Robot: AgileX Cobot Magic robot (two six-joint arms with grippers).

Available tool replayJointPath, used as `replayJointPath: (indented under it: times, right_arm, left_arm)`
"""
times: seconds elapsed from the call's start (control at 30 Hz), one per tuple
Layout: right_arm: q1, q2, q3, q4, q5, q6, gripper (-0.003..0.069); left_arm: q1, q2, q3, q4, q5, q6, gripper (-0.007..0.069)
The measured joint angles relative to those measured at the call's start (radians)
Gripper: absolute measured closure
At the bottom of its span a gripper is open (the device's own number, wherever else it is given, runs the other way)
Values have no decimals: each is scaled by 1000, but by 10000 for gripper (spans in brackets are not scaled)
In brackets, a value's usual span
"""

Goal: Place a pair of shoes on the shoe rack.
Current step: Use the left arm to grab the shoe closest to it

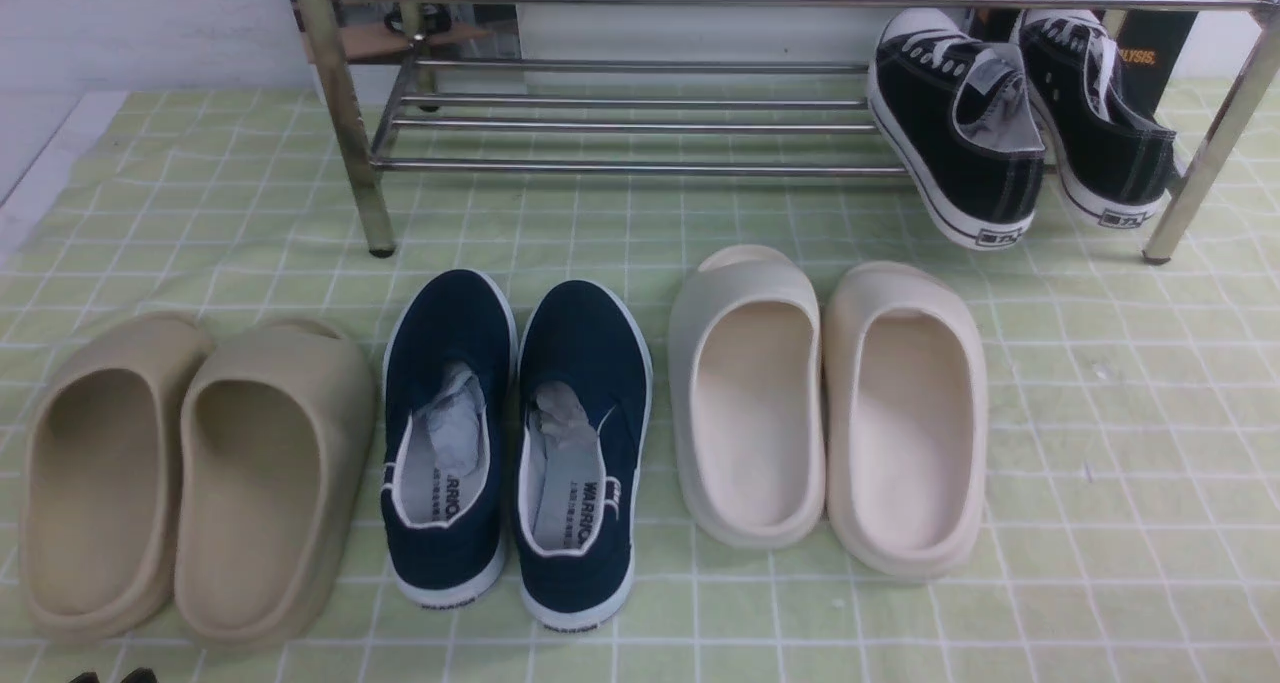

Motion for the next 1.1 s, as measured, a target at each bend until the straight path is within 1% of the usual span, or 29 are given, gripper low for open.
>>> replayJointPath:
  times: [0.33,0.6,0.67,0.77,0.8,0.9,0.97,1.0,1.1]
  right_arm:
    - [0,0,0,0,0,0,484]
    - [0,0,0,0,0,0,483]
    - [0,0,0,0,0,0,482]
    - [0,0,0,0,0,0,475]
    - [0,0,0,0,0,0,475]
    - [0,0,0,0,0,0,470]
    - [0,0,0,0,0,0,467]
    - [0,0,0,0,0,0,464]
    - [0,0,0,0,0,0,460]
  left_arm:
    - [0,0,0,0,-51,0,386]
    - [0,0,0,0,-60,0,386]
    - [0,0,0,0,-93,0,386]
    - [0,0,0,0,-235,0,386]
    - [0,0,0,0,-246,0,386]
    - [0,0,0,0,-467,0,386]
    - [0,0,0,0,-559,0,386]
    - [0,0,0,-1,-629,-1,386]
    - [0,0,0,-1,-785,-38,386]
